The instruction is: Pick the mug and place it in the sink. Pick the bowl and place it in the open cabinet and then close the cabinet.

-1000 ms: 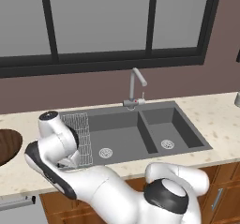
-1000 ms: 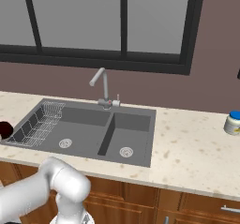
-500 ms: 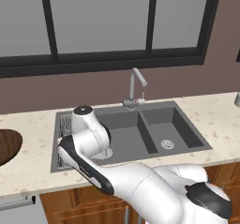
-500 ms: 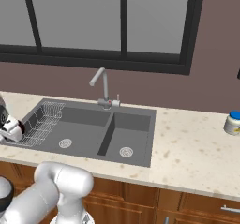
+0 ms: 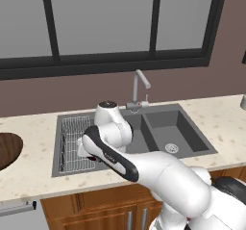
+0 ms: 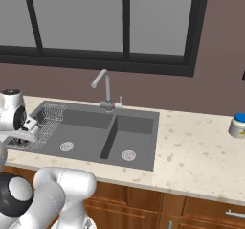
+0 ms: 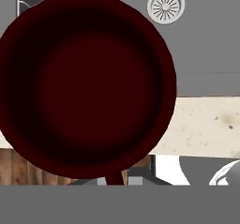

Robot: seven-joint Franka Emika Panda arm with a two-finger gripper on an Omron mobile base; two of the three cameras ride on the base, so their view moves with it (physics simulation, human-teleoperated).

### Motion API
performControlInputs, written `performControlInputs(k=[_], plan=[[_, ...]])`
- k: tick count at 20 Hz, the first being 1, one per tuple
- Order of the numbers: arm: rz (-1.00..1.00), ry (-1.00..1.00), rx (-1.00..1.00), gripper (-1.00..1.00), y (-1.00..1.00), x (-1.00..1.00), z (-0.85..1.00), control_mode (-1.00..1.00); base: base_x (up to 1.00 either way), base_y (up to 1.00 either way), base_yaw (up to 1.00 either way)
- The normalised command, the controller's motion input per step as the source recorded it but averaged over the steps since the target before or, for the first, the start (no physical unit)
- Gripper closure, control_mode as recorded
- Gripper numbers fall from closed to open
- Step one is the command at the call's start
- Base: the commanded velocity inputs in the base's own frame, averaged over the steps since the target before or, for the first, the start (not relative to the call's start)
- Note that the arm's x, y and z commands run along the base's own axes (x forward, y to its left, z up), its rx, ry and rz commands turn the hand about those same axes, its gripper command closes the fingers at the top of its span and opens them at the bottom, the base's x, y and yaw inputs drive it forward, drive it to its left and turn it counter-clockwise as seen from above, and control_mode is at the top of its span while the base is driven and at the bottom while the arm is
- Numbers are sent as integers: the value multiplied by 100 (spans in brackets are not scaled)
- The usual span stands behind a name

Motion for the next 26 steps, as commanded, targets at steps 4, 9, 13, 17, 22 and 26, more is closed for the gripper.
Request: performControlInputs(k=[4, 9, 13, 17, 22, 26], plan=[[3, 7, 0, 100, -3, 29, 3, -100, 0, 0, 0], [2, 4, 0, 100, 0, 17, 1, -100, 0, 0, 0], [0, 2, 0, 100, -3, 6, 3, -100, 0, 0, 0], [0, 0, 0, 100, -4, 13, 8, -100, 0, 0, 0], [0, 1, 0, 100, -20, 19, 1, -100, 0, 0, 0], [0, 0, 0, 100, -39, 7, 0, -100, 0, 0, 0]])
